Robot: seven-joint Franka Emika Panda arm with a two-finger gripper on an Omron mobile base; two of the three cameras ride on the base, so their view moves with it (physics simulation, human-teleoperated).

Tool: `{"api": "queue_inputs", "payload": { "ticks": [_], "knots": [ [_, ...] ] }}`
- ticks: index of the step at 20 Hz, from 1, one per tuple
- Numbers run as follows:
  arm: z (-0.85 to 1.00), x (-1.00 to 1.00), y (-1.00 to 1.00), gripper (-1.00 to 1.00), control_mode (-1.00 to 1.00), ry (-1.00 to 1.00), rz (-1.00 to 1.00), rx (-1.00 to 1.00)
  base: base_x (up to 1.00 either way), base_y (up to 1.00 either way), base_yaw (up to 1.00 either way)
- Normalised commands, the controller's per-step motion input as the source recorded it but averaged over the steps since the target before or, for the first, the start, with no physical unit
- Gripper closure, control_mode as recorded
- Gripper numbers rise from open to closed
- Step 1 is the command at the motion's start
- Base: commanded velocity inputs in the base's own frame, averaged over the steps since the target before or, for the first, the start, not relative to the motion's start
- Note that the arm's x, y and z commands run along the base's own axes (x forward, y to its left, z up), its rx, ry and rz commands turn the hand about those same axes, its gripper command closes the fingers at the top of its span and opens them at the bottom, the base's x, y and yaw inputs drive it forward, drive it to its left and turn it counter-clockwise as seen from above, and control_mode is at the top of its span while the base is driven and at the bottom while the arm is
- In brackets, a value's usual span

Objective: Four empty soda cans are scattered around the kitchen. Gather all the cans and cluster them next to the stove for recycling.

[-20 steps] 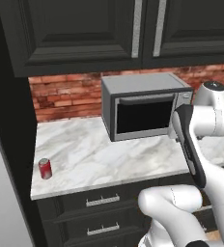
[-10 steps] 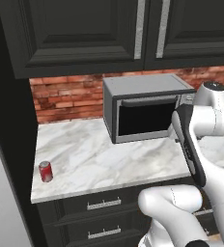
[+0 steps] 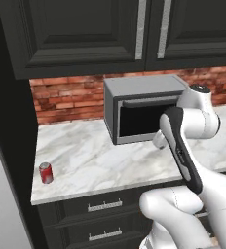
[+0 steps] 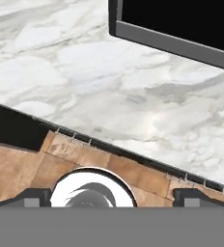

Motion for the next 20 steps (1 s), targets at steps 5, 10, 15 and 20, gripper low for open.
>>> {"api": "queue_inputs", "payload": {
  "ticks": [5,10,15,20],
  "knots": [
    [0.00,0.00,0.74,-1.00,-1.00,0.00,0.39,0.00,0.00,0.00,0.00],
    [0.00,0.00,0.78,-1.00,-1.00,0.00,0.35,0.00,0.00,0.00,0.00],
    [0.00,0.00,0.72,-1.00,-1.00,0.00,0.26,0.00,0.00,0.00,0.00],
    [0.00,0.00,0.64,-1.00,-1.00,0.00,0.22,0.00,0.00,0.00,0.00]
  ]
}}
